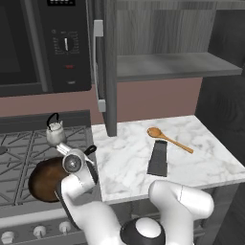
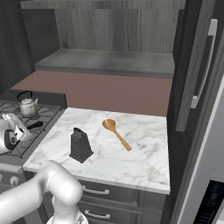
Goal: Pick the pan from the cabinet and place it on the stove. Then turn on the stove burner for the pan.
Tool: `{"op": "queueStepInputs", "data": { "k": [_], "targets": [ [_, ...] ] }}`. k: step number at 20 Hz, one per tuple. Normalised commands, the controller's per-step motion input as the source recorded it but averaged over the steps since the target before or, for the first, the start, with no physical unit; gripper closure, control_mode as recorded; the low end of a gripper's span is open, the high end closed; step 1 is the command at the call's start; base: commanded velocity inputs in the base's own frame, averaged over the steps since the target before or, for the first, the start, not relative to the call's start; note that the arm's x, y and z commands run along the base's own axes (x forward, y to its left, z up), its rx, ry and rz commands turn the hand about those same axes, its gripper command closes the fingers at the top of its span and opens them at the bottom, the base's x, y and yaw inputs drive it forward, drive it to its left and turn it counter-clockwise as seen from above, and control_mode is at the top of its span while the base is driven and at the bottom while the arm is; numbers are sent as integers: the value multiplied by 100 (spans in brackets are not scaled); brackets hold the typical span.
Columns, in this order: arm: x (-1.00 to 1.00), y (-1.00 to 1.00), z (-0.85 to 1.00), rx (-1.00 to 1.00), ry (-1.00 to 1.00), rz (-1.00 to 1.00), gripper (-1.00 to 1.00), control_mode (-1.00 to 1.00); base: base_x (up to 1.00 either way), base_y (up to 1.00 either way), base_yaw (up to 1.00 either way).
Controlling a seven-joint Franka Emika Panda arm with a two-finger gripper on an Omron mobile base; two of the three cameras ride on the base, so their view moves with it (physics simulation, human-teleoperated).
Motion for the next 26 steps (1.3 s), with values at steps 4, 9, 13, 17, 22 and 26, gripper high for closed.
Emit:
{"op": "queueStepInputs", "data": {
  "k": [4, 9, 13, 17, 22, 26],
  "targets": [
    [-11, 1, 25, -2, 0, -14, -100, -100, 0, 0, 0],
    [4, 0, 10, -3, 6, -14, -100, -100, 0, 0, 0],
    [19, 0, 0, -1, 4, -12, -100, -100, 0, 0, 0],
    [15, 0, -2, 0, -1, -11, -100, -100, 0, 0, 0],
    [1, 0, -5, 0, -8, -13, -100, -100, 0, 0, 0],
    [-9, 0, 1, 0, -11, -14, -100, -100, 0, 0, 0]
  ]
}}
